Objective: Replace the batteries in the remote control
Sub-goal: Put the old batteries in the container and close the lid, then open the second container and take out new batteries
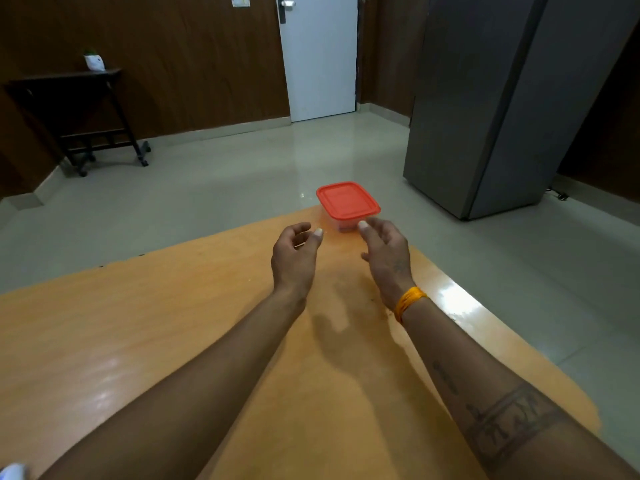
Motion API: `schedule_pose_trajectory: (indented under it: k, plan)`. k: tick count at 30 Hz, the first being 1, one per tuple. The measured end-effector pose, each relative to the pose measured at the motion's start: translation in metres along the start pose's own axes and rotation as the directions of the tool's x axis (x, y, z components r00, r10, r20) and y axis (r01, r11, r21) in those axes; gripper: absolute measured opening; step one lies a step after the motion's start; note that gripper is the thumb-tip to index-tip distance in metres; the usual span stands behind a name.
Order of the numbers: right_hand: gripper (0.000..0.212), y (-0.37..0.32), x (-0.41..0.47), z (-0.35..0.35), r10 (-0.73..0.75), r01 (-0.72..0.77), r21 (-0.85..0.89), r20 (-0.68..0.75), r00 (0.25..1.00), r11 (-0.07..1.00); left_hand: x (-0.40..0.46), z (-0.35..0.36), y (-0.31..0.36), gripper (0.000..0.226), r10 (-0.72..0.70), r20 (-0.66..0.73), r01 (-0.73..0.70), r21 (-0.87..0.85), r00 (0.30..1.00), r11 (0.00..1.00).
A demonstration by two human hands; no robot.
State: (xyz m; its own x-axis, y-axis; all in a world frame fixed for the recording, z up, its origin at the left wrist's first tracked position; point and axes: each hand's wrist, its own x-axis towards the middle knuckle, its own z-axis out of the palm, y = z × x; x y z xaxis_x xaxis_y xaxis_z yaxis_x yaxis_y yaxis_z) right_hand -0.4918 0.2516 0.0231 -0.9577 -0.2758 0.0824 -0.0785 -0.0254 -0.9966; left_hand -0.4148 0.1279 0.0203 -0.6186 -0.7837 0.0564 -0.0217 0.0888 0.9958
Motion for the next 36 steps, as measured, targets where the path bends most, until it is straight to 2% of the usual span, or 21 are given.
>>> schedule_pose_trajectory:
  k: [4, 8, 19, 28, 32, 36]
  plan:
    - [0.032, -0.017, -0.073, 0.013, 0.013, -0.022, 0.090, 0.099, 0.995, 0.996, -0.056, -0.038, 0.020, 0.027, 0.034, 0.026, -0.033, -0.037, 0.999, 0.999]
    - [0.020, -0.034, -0.144, 0.024, 0.024, -0.048, 0.144, 0.161, 0.987, 0.988, -0.106, -0.084, 0.042, 0.024, 0.059, 0.024, -0.057, -0.070, 0.998, 0.996]
    - [0.020, -0.074, -0.299, 0.074, 0.023, -0.078, 0.152, 0.333, 0.943, 0.985, -0.239, -0.247, 0.061, 0.015, 0.025, -0.154, -0.041, -0.104, 0.988, 0.994]
    - [0.016, -0.080, -0.418, 0.179, -0.007, -0.094, 0.151, 0.561, 0.828, 0.984, -0.298, -0.398, 0.054, 0.014, -0.015, -0.349, -0.017, -0.088, 0.937, 0.996]
    - [0.015, -0.076, -0.458, 0.235, -0.027, -0.067, 0.121, 0.641, 0.767, 0.990, -0.311, -0.467, 0.045, 0.015, -0.098, -0.395, 0.057, -0.113, 0.913, 0.992]
    - [0.014, -0.066, -0.485, 0.291, -0.057, 0.011, 0.070, 0.696, 0.716, 0.997, -0.315, -0.533, 0.034, 0.014, -0.146, -0.508, 0.083, -0.144, 0.849, 0.986]
